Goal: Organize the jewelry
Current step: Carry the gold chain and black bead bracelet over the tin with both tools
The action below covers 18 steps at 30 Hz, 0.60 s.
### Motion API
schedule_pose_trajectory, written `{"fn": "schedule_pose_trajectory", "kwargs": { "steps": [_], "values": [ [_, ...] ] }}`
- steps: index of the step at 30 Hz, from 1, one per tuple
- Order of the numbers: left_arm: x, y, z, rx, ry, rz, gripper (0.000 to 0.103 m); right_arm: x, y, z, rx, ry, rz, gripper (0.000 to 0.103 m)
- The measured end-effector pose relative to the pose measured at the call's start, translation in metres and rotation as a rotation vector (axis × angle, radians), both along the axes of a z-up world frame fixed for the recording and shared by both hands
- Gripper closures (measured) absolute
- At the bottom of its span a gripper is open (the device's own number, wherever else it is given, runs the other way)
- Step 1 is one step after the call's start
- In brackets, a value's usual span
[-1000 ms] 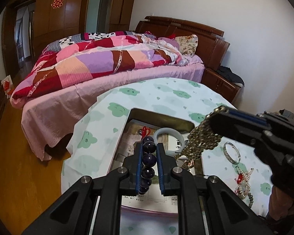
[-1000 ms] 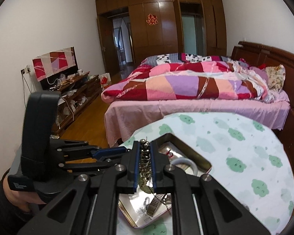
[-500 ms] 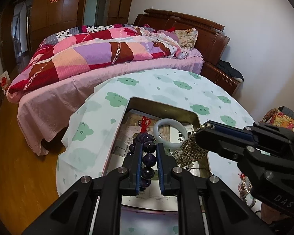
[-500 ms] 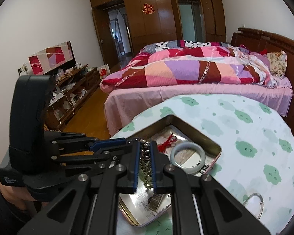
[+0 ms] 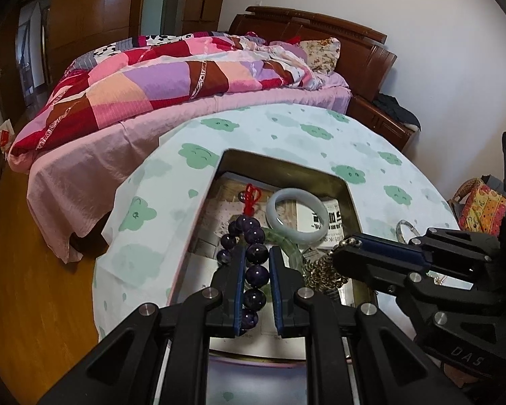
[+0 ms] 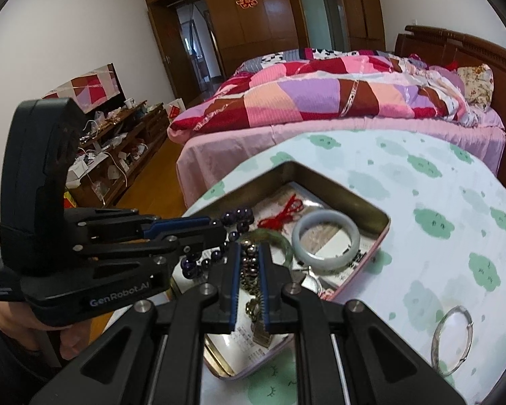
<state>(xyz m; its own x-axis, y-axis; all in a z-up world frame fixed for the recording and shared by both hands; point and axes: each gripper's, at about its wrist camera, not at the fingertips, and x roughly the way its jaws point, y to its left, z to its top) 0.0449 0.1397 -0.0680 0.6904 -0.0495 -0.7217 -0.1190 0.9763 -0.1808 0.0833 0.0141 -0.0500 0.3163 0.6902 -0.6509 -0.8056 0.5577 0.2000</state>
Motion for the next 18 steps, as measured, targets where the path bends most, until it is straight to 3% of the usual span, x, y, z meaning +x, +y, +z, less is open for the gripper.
{"fn": "schedule_pose_trajectory", "kwargs": {
  "steps": [18],
  "values": [
    [-0.002,0.0,-0.005,0.018,0.014,0.014,0.089,-0.004,-0.003,-0.023,-0.077,-0.005,-0.029,0.09]
  ]
}}
